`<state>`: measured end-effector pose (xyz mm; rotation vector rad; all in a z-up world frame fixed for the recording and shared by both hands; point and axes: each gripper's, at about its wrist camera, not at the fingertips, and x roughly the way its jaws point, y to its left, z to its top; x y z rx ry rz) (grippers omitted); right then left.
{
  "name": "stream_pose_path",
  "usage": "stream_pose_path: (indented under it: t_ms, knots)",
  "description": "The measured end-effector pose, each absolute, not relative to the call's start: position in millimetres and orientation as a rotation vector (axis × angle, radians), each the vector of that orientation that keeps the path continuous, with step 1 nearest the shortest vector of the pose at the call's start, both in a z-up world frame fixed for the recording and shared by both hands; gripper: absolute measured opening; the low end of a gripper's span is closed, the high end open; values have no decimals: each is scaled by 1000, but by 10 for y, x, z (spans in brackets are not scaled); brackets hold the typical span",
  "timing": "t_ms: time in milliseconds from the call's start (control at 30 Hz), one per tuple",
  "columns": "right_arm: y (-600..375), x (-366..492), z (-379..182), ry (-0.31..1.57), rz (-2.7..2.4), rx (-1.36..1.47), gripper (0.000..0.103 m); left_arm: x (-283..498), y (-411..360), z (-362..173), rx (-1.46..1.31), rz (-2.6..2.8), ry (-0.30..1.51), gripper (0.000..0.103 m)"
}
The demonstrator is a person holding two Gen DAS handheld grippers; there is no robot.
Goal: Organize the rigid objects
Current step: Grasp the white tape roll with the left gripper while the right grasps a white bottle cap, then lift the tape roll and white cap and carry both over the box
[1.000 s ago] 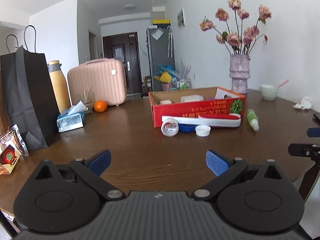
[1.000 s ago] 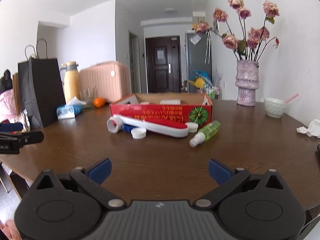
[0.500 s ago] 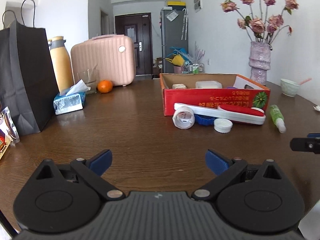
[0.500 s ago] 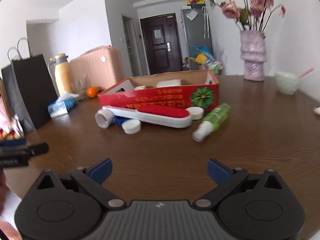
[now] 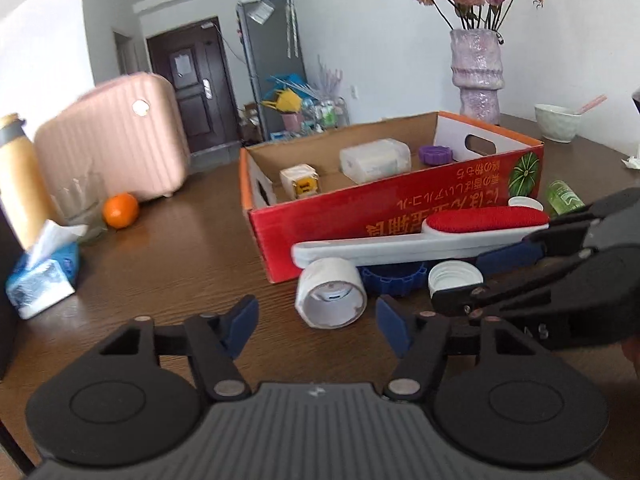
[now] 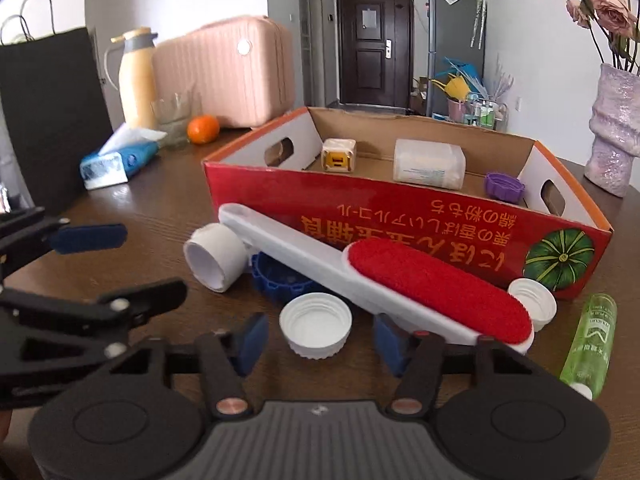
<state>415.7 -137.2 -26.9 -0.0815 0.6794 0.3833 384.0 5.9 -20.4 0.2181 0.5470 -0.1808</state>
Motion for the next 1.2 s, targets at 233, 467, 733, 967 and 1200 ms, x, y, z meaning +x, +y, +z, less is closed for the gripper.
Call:
stream_pose_path:
  t_ms: [233,467,733,967,1200]
  knots:
    - [-1542,4103,-334,672,375,-17,39,4157,63,-352,193,-188,597,47]
    - [-1742,3849,-341,645,384,35,39,4050,36,-351,185,-134,582,44]
    - [-1980,3437,-233,608,379,15,39,3565,-16,-106,78,-113,525,44]
    - [-2368,2946,-18,531,320,33,39,3071,-69,163,47,-103,478,44]
    - [-2535,2464,158,455,301,26,39,2299,-116,382,44,-84,392,44]
